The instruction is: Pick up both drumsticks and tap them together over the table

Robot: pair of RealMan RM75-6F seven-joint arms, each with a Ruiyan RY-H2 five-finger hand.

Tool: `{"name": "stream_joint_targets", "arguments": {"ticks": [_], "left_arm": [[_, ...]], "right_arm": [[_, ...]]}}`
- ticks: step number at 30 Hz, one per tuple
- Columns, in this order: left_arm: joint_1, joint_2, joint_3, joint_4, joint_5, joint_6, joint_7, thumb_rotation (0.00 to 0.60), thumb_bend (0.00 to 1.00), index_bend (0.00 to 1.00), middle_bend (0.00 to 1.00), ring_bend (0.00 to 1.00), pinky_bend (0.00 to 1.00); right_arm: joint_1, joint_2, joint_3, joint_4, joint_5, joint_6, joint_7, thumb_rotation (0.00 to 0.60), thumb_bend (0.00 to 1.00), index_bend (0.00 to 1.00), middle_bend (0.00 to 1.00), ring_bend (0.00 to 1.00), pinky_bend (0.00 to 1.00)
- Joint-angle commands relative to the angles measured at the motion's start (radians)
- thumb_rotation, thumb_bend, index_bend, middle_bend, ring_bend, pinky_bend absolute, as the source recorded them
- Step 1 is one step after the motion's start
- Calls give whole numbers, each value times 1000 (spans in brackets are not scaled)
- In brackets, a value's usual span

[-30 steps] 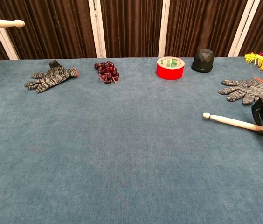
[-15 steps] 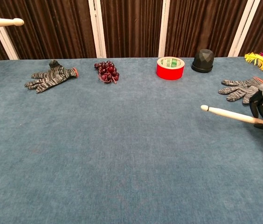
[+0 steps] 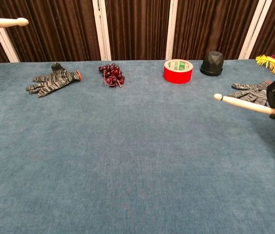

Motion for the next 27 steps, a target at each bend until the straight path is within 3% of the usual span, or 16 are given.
{"name": "stream_joint_targets", "arguments": {"ticks": [1,16,27], "left_arm": [[0,-15,11,19,31,3,-26,600,527,627,573,66,0],[-14,-166,38,118,127,0,-169,600,526,627,573,66,0],[-43,-253,7,174,154,7,-228,600,527,629,573,66,0]], "right_arm": [[-3,29,17,-32,7,13,6,600,343,716,651,427,12],[8,245,117,-278,57,49,-21,600,343,748,652,435,12],[71,350,190,-377,218,-2,-75,600,343,755,652,439,12]]}}
